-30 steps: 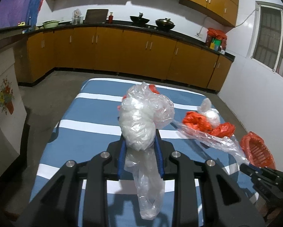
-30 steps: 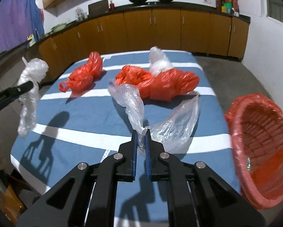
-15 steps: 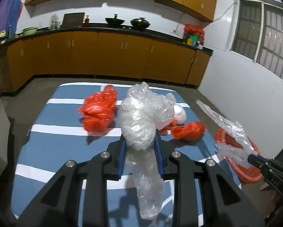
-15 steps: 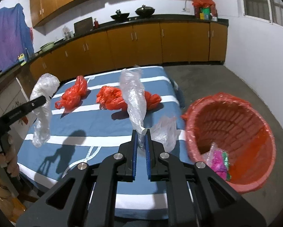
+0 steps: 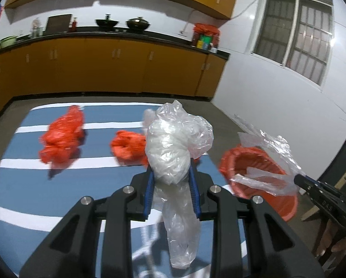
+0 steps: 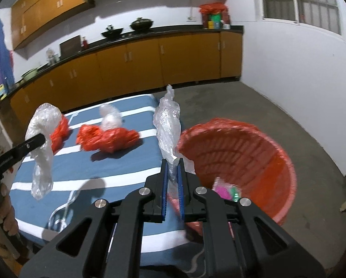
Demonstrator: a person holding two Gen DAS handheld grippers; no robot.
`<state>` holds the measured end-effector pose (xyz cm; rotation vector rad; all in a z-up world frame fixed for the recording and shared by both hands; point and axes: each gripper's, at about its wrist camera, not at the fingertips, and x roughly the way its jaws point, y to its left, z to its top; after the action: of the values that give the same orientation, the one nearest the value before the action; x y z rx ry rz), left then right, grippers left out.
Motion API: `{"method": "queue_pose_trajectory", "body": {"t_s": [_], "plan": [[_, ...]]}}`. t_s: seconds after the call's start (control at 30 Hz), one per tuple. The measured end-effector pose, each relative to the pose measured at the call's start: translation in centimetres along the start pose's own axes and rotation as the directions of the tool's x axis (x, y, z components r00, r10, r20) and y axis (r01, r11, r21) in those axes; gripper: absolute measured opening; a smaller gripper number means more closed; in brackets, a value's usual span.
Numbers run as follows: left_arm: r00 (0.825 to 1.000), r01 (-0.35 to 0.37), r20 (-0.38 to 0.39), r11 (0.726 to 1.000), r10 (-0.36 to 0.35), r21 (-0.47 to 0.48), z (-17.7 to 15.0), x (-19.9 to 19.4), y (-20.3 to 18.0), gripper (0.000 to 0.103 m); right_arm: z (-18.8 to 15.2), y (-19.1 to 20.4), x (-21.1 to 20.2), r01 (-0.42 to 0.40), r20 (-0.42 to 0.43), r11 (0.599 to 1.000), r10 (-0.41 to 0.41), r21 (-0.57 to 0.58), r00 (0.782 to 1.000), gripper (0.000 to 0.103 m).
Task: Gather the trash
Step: 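Carry both clear plastic pieces to the orange basket and open both tools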
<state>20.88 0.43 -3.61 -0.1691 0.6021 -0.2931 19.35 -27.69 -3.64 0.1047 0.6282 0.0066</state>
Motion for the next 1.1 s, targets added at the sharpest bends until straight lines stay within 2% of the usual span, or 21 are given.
{"method": "queue_pose_trajectory", "body": {"t_s": [0.27, 0.57, 0.83, 1.1], "plan": [[0.992, 0.125, -0.012, 0.990, -0.124, 0.065, 0.7, 3.3, -6.1, 0.028, 0.2, -4.0, -0.6, 0.066, 0.014, 0.997, -0.067, 0.050, 0.998, 0.009], [0.963, 0.265, -0.089, 0.956, -0.256, 0.126, 0.0, 8.0, -12.6, 0.028, -1.2, -7.2, 0.7, 0.083, -0.020, 0.988, -0.081, 0.131, 0.997, 0.009], [0.945, 0.312, -0.154, 0.938, -0.289, 0.152, -1.4, 12.0, -15.6, 0.029, -2.4, -9.3, 1.8, 0.085, -0.053, 0.980, -0.077, 0.180, 0.996, 0.009], [0.938, 0.319, -0.192, 0.934, -0.288, 0.157, -1.7, 14.4, -16.8, 0.031, -2.4, -10.7, 2.0, 0.080, -0.045, 0.973, -0.072, 0.217, 0.996, 0.009]]}}
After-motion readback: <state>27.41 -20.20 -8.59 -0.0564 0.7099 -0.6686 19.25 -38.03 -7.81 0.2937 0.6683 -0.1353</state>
